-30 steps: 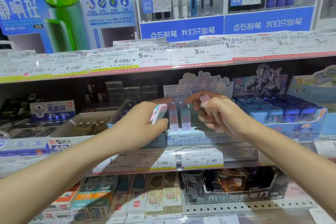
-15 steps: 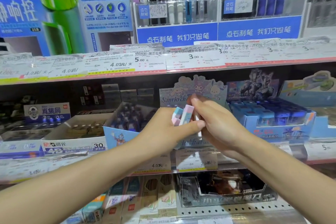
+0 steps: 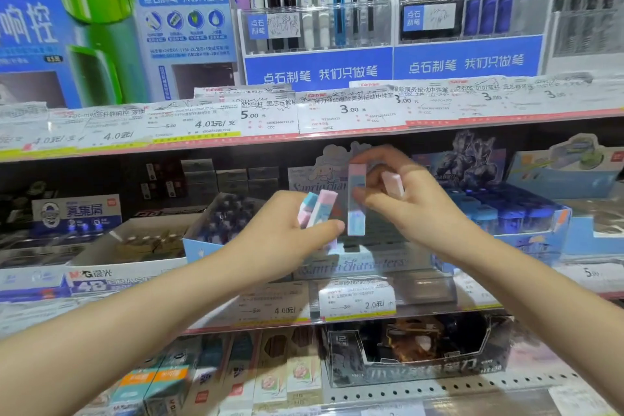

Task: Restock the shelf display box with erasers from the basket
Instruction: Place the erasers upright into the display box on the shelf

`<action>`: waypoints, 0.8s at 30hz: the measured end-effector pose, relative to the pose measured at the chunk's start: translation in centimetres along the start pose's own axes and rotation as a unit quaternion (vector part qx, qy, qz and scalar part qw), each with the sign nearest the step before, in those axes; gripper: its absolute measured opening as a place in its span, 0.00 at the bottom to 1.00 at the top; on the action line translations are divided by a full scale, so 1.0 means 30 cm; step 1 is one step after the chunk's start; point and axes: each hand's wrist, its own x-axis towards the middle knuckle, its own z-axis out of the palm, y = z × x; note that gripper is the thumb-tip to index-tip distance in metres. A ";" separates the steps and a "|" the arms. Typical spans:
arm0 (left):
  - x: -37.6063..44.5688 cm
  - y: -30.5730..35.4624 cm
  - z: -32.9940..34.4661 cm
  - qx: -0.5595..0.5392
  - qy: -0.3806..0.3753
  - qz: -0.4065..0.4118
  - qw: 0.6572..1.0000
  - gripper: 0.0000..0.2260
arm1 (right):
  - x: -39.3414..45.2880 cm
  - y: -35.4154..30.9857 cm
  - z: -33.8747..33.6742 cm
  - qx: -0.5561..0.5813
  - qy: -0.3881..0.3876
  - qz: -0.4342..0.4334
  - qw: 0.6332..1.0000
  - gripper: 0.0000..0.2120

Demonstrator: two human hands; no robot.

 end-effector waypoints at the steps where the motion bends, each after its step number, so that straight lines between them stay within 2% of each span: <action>1: 0.001 0.000 -0.014 0.035 0.004 0.007 0.999 0.16 | 0.013 0.008 -0.006 -0.016 0.012 0.000 1.000 0.12; 3: 0.007 0.002 -0.043 0.099 -0.010 -0.008 0.995 0.16 | 0.042 0.032 -0.008 -0.043 0.035 0.009 0.998 0.13; 7: 0.025 -0.012 -0.071 0.184 -0.061 -0.089 0.977 0.13 | 0.083 0.071 0.009 -0.129 0.040 0.024 0.991 0.10; 11: 0.025 -0.033 -0.066 0.184 -0.095 -0.107 0.972 0.11 | 0.086 0.100 0.040 -0.123 0.027 0.016 0.992 0.11; 15: 0.020 -0.032 -0.066 0.207 -0.094 -0.103 0.968 0.14 | 0.090 0.115 0.061 -0.105 0.018 0.040 0.993 0.12; 18: 0.020 -0.037 -0.071 0.213 -0.105 -0.102 0.966 0.11 | 0.094 0.128 0.070 -0.104 0.005 0.052 0.993 0.12; 24: 0.026 -0.043 -0.080 0.198 -0.121 -0.109 0.967 0.11 | 0.089 0.136 0.077 -0.156 0.021 0.039 0.987 0.05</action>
